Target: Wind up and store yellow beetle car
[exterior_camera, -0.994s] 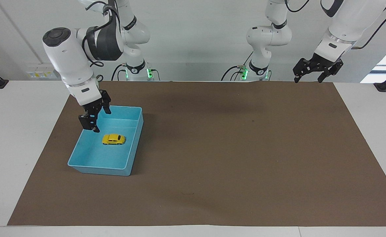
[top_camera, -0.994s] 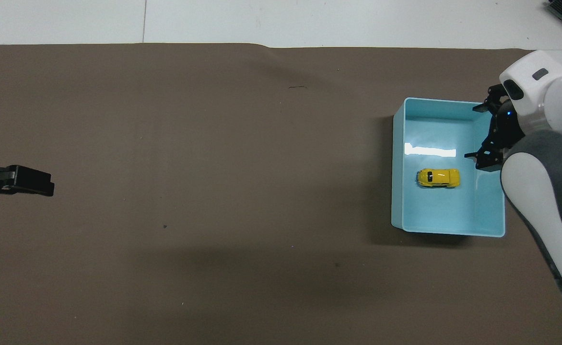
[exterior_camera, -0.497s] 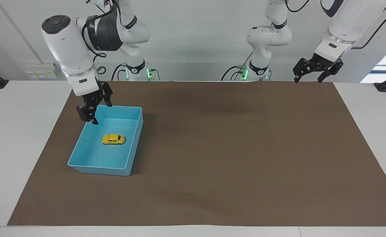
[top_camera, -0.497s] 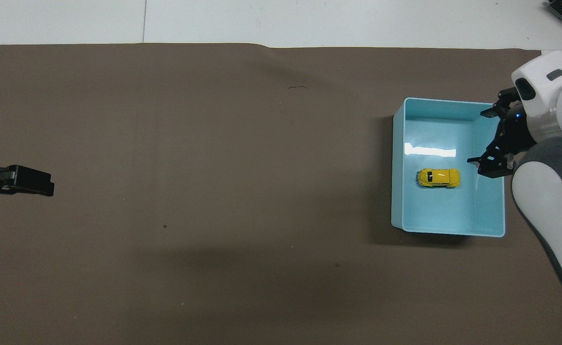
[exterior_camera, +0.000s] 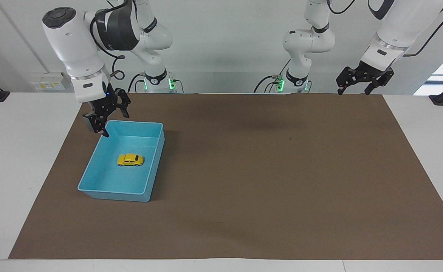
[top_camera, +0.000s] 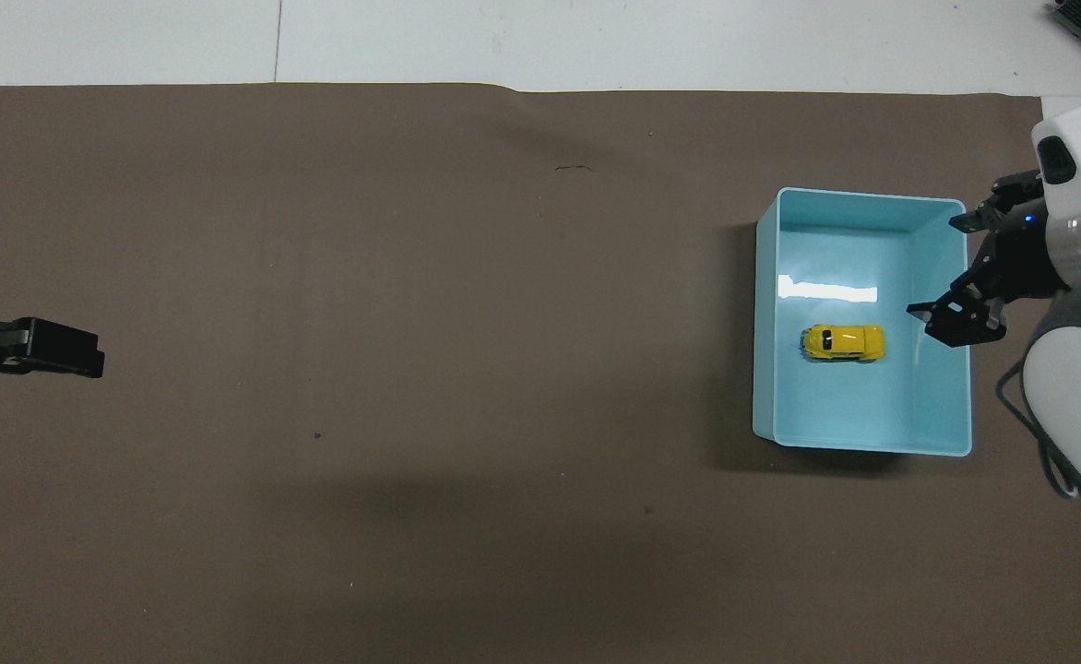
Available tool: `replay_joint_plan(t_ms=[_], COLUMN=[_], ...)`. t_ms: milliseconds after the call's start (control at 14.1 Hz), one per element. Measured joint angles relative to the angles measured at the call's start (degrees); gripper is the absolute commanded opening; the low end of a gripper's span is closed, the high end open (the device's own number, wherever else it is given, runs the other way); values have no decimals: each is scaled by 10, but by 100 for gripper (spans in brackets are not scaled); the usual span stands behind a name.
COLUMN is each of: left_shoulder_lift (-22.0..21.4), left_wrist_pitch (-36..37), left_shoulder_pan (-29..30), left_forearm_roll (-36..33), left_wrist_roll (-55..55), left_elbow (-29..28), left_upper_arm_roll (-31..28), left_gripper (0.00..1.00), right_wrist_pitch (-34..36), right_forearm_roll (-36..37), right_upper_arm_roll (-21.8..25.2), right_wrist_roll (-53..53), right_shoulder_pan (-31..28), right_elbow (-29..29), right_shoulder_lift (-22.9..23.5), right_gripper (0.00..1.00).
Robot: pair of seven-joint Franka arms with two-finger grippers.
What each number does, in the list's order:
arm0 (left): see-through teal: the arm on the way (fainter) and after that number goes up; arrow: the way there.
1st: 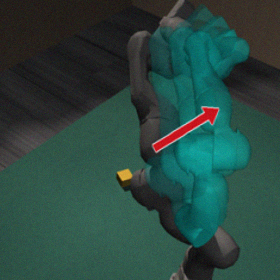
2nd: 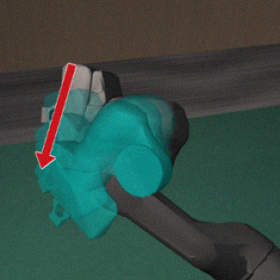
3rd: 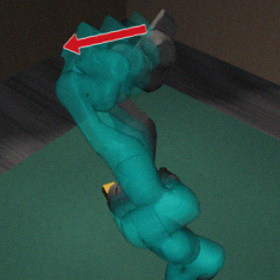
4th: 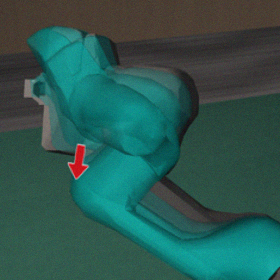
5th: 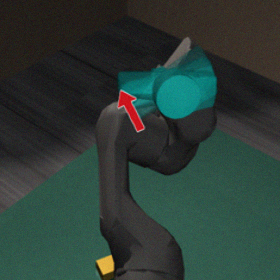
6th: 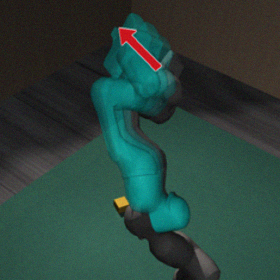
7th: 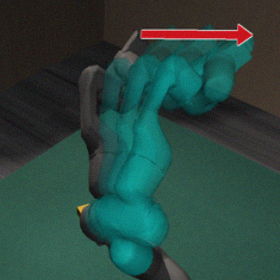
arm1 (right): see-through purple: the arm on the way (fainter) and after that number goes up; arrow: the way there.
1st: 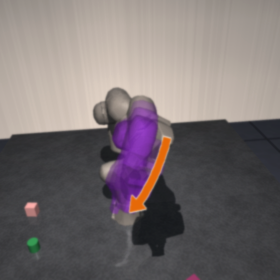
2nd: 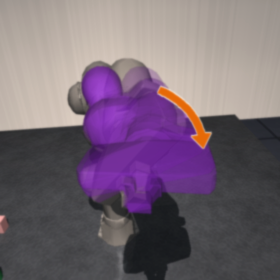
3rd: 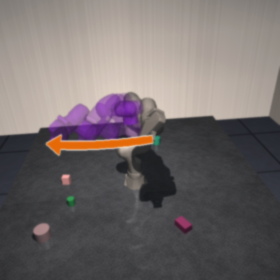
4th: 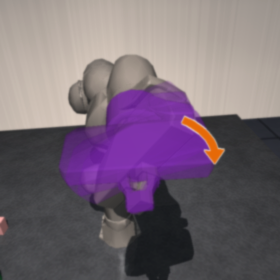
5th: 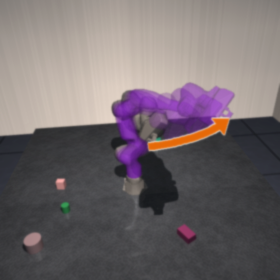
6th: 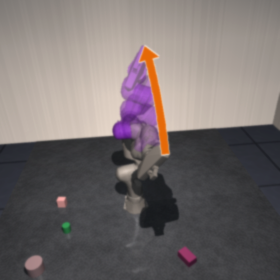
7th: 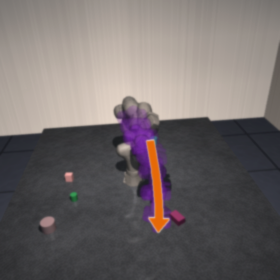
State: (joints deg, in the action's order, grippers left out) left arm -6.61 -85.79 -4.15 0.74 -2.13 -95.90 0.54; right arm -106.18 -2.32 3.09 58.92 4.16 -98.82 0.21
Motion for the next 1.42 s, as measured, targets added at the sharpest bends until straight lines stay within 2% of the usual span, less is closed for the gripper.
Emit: replay_joint_plan(t_ms=[213, 497, 852, 1419], left_shoulder_lift=[0, 0, 0, 0], left_wrist_pitch=[0, 0, 0, 0], left_shoulder_pan=[0, 0, 0, 0], left_forearm_roll=[0, 0, 0, 0], left_wrist_roll=[0, 0, 0, 0], left_elbow=[0, 0, 0, 0], left_upper_arm_roll=[0, 0, 0, 0], left_gripper=[100, 100, 100, 100], right_wrist_pitch=[31, 80, 104, 150], right_forearm_roll=[0, -1, -19, -28], right_upper_arm_roll=[5, 16, 17, 39], right_wrist_roll=[-31, -118, -303, -408], right_shoulder_pan=[0, 0, 1, 1], right_elbow=[2, 43, 52, 71], right_shoulder_lift=[-11, -18, -19, -24], right_gripper=[100, 100, 100, 100])
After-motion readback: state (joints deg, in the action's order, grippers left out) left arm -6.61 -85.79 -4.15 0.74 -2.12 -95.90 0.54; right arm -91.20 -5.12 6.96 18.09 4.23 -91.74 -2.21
